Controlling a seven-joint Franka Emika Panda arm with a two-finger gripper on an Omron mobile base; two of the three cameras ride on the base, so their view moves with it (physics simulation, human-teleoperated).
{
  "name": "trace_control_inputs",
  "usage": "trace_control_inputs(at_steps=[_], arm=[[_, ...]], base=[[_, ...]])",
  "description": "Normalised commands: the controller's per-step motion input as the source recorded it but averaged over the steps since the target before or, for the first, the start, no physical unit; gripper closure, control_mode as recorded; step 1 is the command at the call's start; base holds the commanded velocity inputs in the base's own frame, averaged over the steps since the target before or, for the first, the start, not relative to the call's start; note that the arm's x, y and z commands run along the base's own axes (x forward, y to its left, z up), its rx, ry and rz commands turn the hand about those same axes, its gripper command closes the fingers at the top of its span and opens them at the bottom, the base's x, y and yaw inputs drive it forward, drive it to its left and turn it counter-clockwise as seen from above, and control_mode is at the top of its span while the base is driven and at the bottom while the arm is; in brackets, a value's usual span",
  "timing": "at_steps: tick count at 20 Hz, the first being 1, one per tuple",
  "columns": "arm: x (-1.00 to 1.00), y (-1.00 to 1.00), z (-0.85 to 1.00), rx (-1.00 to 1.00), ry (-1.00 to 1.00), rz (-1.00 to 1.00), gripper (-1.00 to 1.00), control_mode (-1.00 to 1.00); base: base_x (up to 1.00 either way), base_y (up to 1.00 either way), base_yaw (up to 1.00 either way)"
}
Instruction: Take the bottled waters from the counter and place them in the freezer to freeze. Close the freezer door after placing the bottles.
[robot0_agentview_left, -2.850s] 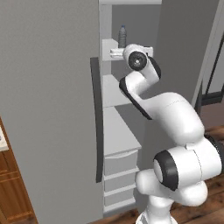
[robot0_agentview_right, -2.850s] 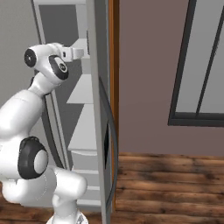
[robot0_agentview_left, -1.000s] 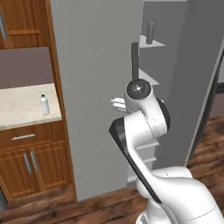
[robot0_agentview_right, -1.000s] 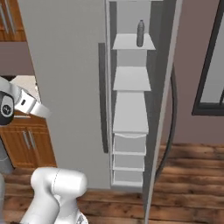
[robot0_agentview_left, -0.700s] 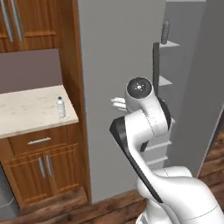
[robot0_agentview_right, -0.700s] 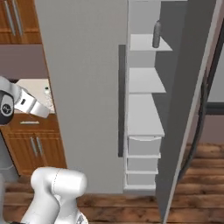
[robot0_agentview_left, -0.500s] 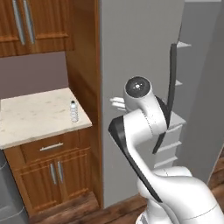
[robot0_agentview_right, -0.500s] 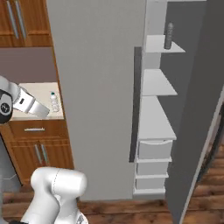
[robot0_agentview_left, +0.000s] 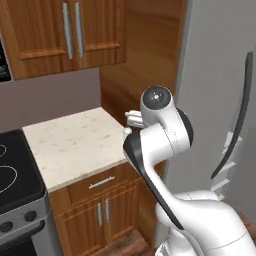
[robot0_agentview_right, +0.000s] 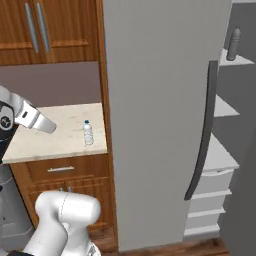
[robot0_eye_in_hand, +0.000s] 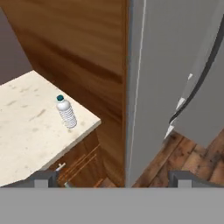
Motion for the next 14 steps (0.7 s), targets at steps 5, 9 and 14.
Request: trace_control_inputs(at_steps=[5,9,14], arm=[[0.0,0.0,0.0,0.0,0.0,0.0,-1.0,1.0],[0.0,0.0,0.0,0.0,0.0,0.0,-1.0,1.0],[0.08,0.0,-0.21,-0.05,-0.01,-0.04,-1.0,-1.0]], base=[[0.36,0.98,-0.22],[0.44,0.22,-0.14],[0.28,0.0,-0.04]])
